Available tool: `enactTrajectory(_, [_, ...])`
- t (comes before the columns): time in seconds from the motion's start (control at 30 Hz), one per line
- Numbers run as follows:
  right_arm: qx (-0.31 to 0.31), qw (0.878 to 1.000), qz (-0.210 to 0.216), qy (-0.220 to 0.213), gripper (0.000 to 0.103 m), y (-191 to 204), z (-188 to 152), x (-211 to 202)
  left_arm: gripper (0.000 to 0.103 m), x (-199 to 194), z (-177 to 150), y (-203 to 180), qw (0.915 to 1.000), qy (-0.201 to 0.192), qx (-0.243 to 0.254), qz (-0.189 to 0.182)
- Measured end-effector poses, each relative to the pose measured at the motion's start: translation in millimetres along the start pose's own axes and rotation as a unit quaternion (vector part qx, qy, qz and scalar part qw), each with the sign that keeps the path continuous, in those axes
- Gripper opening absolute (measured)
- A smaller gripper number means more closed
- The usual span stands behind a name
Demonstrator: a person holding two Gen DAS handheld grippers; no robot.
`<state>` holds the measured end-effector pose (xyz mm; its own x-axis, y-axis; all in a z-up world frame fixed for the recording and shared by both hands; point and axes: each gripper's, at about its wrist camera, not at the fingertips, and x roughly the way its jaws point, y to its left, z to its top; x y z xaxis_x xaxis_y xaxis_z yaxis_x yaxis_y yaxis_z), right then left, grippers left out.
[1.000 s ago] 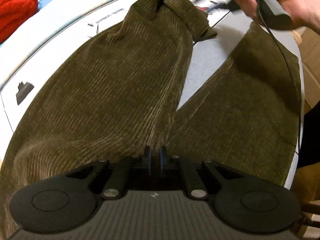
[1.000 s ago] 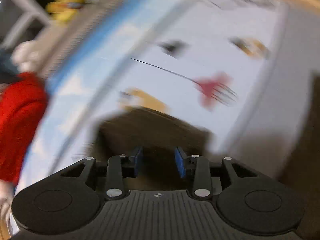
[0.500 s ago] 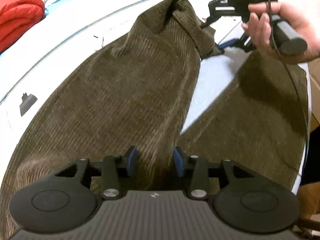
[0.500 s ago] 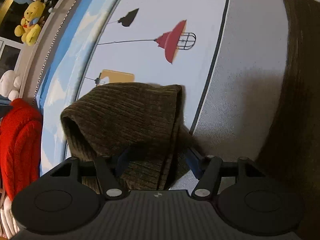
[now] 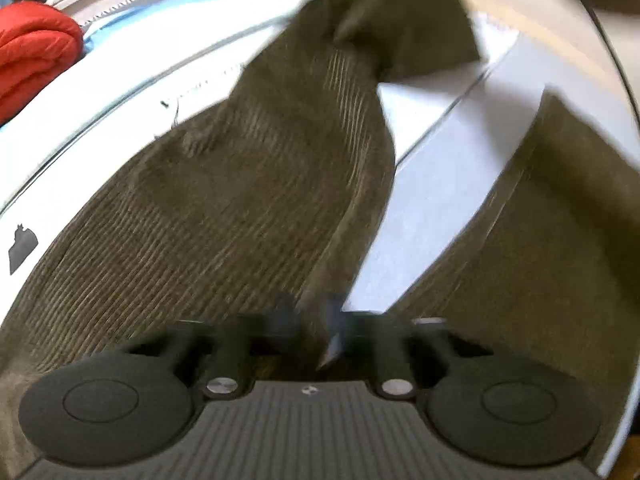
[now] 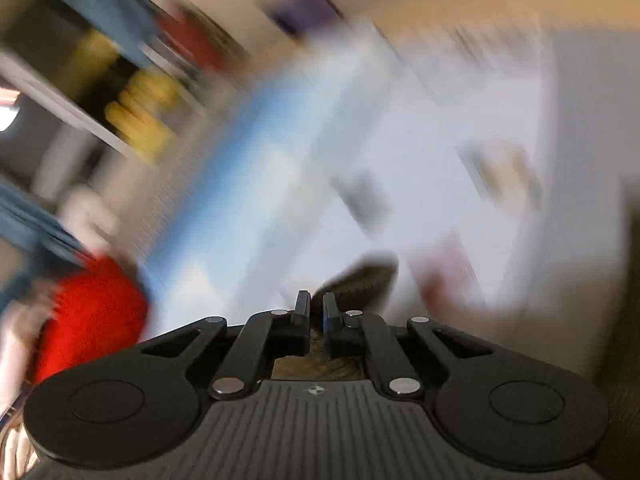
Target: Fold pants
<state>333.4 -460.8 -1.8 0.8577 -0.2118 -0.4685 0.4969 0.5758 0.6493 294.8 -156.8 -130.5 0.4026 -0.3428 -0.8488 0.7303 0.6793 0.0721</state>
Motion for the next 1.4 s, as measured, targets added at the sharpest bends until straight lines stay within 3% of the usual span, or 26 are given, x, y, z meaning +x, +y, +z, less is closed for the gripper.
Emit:
enactTrajectory(0.03, [-0.053,0.997,0.016,-0.060,0.002,11,16,-8,0.006,0,0,-1,1.0000,-0.003,0.003,-0.001])
enactTrajectory(0.07, [-0.091,0.991,0.004,-0.100,0.003,18,27,-14,0.006,-4,0,0,0.9999,-0.008,0.004,-0.007])
enactTrajectory(0.13, [-0.101,0.988,-0.050,-0.107,0.026,13,34,-10,0.006,-14,0,2,0.9995,-0.022,0.016,-0.015])
enactTrajectory(0.17, [-0.093,0.988,-0.074,-0.097,0.046,2,31,-6,0.006,-20,-1,3,0.9991,-0.028,0.023,-0.020])
enactTrajectory(0.27, [-0.046,0.988,-0.146,-0.023,0.047,-38,11,14,0.000,-30,-4,8,0.9985,-0.032,0.031,-0.031])
enactTrajectory(0.4, [0.069,0.979,-0.138,0.135,0.047,-99,-21,55,0.000,-43,-8,8,0.9951,-0.043,0.037,-0.081])
enactTrajectory(0.47, [0.084,0.974,-0.134,0.164,0.048,-112,-33,67,0.000,-48,-12,1,0.9922,-0.041,0.059,-0.102])
enactTrajectory(0.53, [0.078,0.975,-0.130,0.164,0.050,-115,-38,74,0.000,-51,-16,-2,0.9922,-0.035,0.069,-0.098])
enactTrajectory(0.63, [0.064,0.983,-0.106,0.134,0.059,-112,-38,81,0.002,-58,-19,18,0.9954,-0.041,0.024,-0.083])
enactTrajectory(0.7, [0.048,0.986,-0.097,0.128,0.060,-107,-38,90,0.004,-69,-22,40,0.9969,-0.058,-0.016,-0.052])
enactTrajectory(0.77, [0.027,0.987,-0.099,0.123,0.058,-103,-41,100,0.014,-79,-27,68,0.9954,-0.069,-0.066,-0.011])
enactTrajectory(0.83, [-0.009,0.987,-0.107,0.118,0.021,-97,-41,103,0.017,-87,-35,102,0.9884,-0.064,-0.132,0.041])
enactTrajectory(0.87, [-0.018,0.986,-0.108,0.123,0.007,-95,-40,105,0.017,-91,-39,118,0.9830,-0.060,-0.161,0.066])
enactTrajectory(0.93, [-0.017,0.988,-0.105,0.114,0.007,-95,-37,96,0.017,-100,-51,150,0.9672,-0.051,-0.221,0.115])
enactTrajectory(1.0, [-0.024,0.986,-0.138,0.094,0.006,-92,-30,78,0.017,-110,-61,175,0.9529,-0.050,-0.264,0.140])
enactTrajectory(1.1, [-0.026,0.967,-0.243,0.067,0.006,-99,-28,36,0.017,-122,-72,195,0.9406,-0.052,-0.295,0.160])
enactTrajectory(1.17, [0.018,0.945,-0.315,0.081,0.007,-124,-30,20,0.017,-127,-77,198,0.9404,-0.052,-0.295,0.160])
enactTrajectory(1.2, [0.054,0.937,-0.331,0.099,0.007,-139,-31,15,0.020,-129,-79,200,0.9410,-0.049,-0.294,0.161])
enactTrajectory(1.27, [0.088,0.942,-0.309,0.092,0.008,-151,-28,5,0.042,-133,-85,203,0.9413,-0.040,-0.292,0.165])
enactTrajectory(1.33, [0.061,0.949,-0.300,0.080,0.020,-146,-22,2,0.049,-136,-96,209,0.9401,-0.031,-0.294,0.169])
enactTrajectory(1.4, [0.025,0.951,-0.302,0.058,0.041,-134,-18,-4,0.050,-142,-114,220,0.9372,-0.022,-0.304,0.169])
